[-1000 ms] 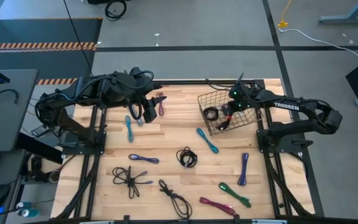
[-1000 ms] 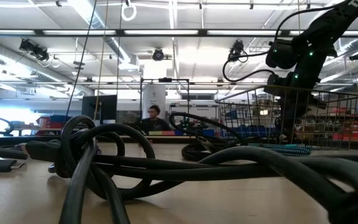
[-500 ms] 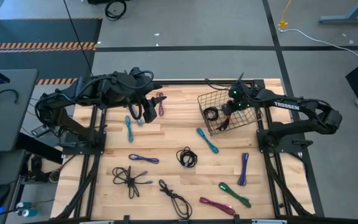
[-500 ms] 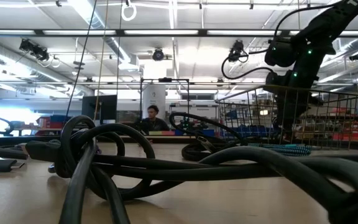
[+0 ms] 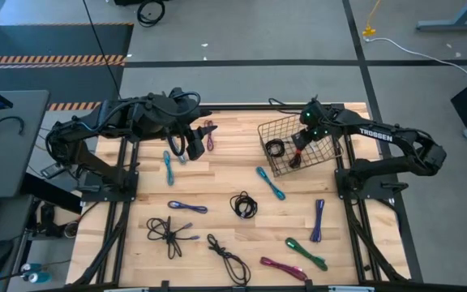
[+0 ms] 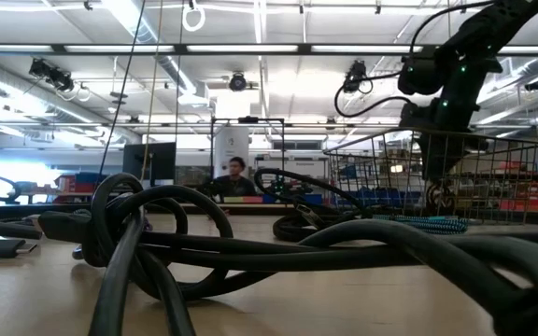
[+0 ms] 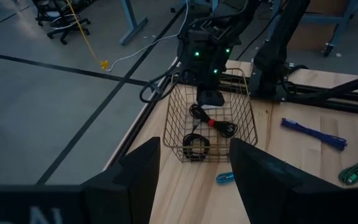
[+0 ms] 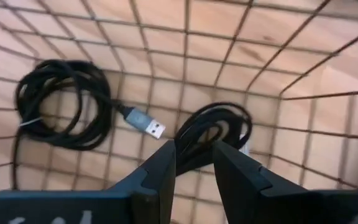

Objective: Pick and place USB-C Cables
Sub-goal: Put the black charger cable into the wire basket

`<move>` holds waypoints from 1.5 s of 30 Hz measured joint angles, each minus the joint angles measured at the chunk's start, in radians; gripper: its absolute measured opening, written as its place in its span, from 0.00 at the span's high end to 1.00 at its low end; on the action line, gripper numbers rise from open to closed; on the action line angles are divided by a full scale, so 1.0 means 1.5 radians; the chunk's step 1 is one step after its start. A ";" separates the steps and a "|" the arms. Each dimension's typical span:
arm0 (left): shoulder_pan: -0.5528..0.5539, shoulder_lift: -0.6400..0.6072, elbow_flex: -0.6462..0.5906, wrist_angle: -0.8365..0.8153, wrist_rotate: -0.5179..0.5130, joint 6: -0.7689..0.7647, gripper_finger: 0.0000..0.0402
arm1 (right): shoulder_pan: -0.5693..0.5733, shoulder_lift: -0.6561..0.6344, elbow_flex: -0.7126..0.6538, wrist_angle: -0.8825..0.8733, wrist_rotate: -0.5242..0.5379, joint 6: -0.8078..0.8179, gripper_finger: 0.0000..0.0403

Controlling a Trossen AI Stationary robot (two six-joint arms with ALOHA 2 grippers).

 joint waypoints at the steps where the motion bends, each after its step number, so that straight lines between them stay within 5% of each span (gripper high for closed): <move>1: 0.000 0.000 0.000 0.000 0.000 0.000 0.50 | 0.000 0.000 0.000 0.004 -0.017 0.000 0.72; 13: 0.003 0.000 -0.001 -0.079 0.000 -0.030 0.50 | 0.002 0.000 0.000 0.263 -0.345 0.052 0.72; 21: 0.030 -0.001 -0.063 -0.227 -0.007 -0.167 0.50 | 0.027 0.000 0.000 0.717 -0.545 0.235 0.72; 28: 0.039 0.000 -0.198 -0.309 0.000 -0.326 0.50 | 0.063 -0.004 0.000 1.080 -0.586 0.419 0.72; 31: 0.023 -0.008 -0.277 -0.254 0.057 -0.355 0.52 | 0.078 -0.017 0.000 1.118 -0.586 0.439 0.72; 39: -0.051 -0.016 -0.474 0.117 0.230 -0.361 0.57 | 0.105 -0.047 0.000 1.121 -0.574 0.442 0.72; 45: -0.121 -0.012 -0.564 0.335 0.281 -0.277 0.57 | 0.117 -0.059 0.000 1.123 -0.561 0.442 0.72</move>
